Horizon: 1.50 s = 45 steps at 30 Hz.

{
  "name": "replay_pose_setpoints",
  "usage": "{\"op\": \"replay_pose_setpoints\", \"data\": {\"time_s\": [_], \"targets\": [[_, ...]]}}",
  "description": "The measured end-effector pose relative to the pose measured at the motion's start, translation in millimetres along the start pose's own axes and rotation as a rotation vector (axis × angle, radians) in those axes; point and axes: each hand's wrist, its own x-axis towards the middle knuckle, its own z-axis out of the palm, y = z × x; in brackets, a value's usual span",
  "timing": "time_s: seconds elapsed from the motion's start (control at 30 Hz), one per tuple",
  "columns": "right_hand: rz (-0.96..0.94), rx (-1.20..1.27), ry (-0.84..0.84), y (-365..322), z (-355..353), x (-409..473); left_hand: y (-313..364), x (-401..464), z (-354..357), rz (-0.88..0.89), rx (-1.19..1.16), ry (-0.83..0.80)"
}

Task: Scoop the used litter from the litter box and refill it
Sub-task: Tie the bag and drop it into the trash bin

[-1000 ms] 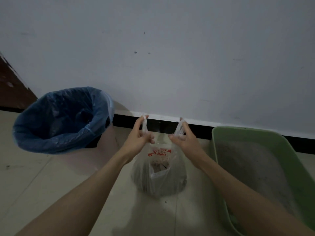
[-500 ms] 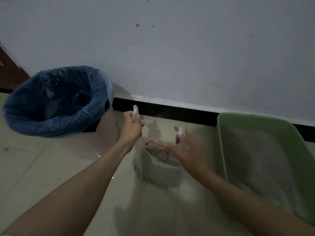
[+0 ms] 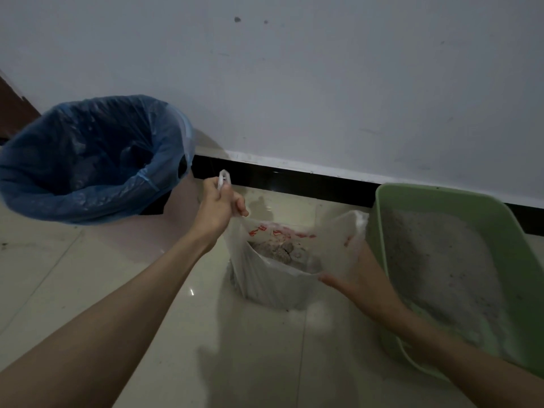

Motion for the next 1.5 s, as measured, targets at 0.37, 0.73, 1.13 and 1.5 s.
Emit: {"op": "replay_pose_setpoints", "data": {"time_s": [0.37,0.73,1.13,1.5], "targets": [[-0.050,0.053,-0.034,-40,45,58,-17,-36,-2,0.078,0.145,-0.099],[0.565,0.948,0.160,-36,49,77,-94,-81,-14,-0.030,0.330,-0.283],[0.564,1.285,0.123,-41,48,77,-64,-36,35,-0.055,0.006,-0.111],[0.543,1.545,0.073,-52,22,71,-51,-38,14,-0.062,-0.223,-0.077]]}}
